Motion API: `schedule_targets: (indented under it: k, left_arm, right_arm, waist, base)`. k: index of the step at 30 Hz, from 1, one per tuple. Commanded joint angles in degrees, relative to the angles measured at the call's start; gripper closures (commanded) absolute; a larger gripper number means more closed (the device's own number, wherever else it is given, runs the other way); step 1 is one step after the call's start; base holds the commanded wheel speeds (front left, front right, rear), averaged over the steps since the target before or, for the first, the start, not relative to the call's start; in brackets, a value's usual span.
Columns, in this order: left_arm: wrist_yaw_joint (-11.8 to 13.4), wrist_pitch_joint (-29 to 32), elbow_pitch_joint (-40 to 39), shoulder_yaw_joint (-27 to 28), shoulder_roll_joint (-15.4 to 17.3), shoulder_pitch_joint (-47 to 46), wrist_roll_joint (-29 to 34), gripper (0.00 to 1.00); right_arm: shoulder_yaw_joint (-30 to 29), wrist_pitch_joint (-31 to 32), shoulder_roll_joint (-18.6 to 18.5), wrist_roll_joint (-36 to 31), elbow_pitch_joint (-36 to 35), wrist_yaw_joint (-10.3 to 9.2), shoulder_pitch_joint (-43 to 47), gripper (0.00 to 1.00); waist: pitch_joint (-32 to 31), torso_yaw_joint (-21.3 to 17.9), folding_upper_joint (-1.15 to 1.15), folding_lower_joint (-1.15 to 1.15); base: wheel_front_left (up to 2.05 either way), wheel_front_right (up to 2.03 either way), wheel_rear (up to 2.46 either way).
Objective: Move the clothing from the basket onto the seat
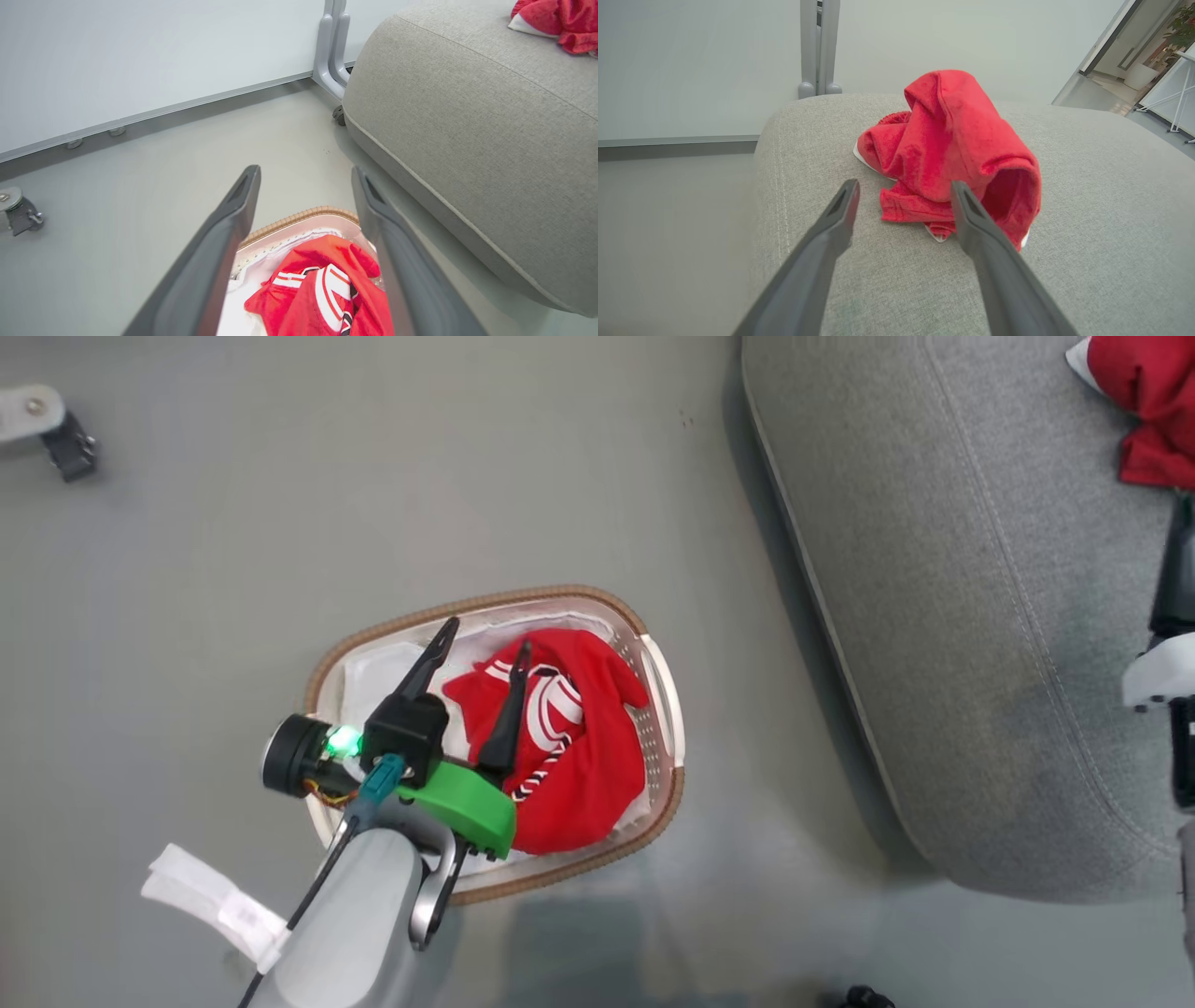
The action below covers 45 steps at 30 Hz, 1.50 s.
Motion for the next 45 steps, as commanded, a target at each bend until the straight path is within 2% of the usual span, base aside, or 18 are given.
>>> schedule_targets:
  k: [1, 8, 13, 24, 33, 45]
  left_arm:
    - [0.35, -0.02, -0.06, 0.86, -0.11, 1.52, -0.13, 0.0]
    - [1.37, -0.01, -1.18, 6.26, -0.59, 4.35, -0.14, 0.0]
    - [2.32, -0.02, -2.61, 10.79, -0.87, 6.71, 0.83, 0.0]
    - [2.09, -0.02, -3.94, 16.68, -1.29, 12.58, 2.54, 0.0]
    - [2.0, -0.01, -6.49, 19.46, -1.41, 18.22, 3.29, 0.0]
    - [2.09, -0.02, -8.17, 19.76, -1.43, 24.47, 2.83, 0.0]
  right_arm:
    - [1.13, -0.11, 0.15, 0.13, -0.21, -0.08, 1.12, 0.0]
    - [7.93, -0.11, 0.49, 1.19, -1.41, -0.08, 2.13, 0.0]
    - [11.23, -0.11, 2.37, 2.12, -2.25, -0.08, 2.65, 0.0]
    - [14.73, -0.11, 6.19, 2.54, -2.53, -0.08, 7.48, 0.0]
    - [17.14, -0.11, 8.16, 2.43, -2.92, -0.08, 12.84, 0.0]
    - [18.36, -0.11, 9.84, 3.16, -3.42, -0.08, 18.81, 0.0]
  waist:
    - [-3.67, 2.66, 0.0, 0.0]
    - [-7.55, 6.13, 0.0, 0.0]
    - [-9.96, 8.54, 0.0, 0.0]
    - [-16.44, 12.51, 0.0, 0.0]
    - [-20.81, 12.71, 0.0, 0.0]
    - [-25.65, 12.03, 0.0, 0.0]
  base:
    - [0.0, 0.0, 0.0]
    - [0.0, 0.0, 0.0]
    - [0.0, 0.0, 0.0]
    - [0.0, 0.0, 0.0]
    - [0.0, 0.0, 0.0]
    - [0.0, 0.0, 0.0]
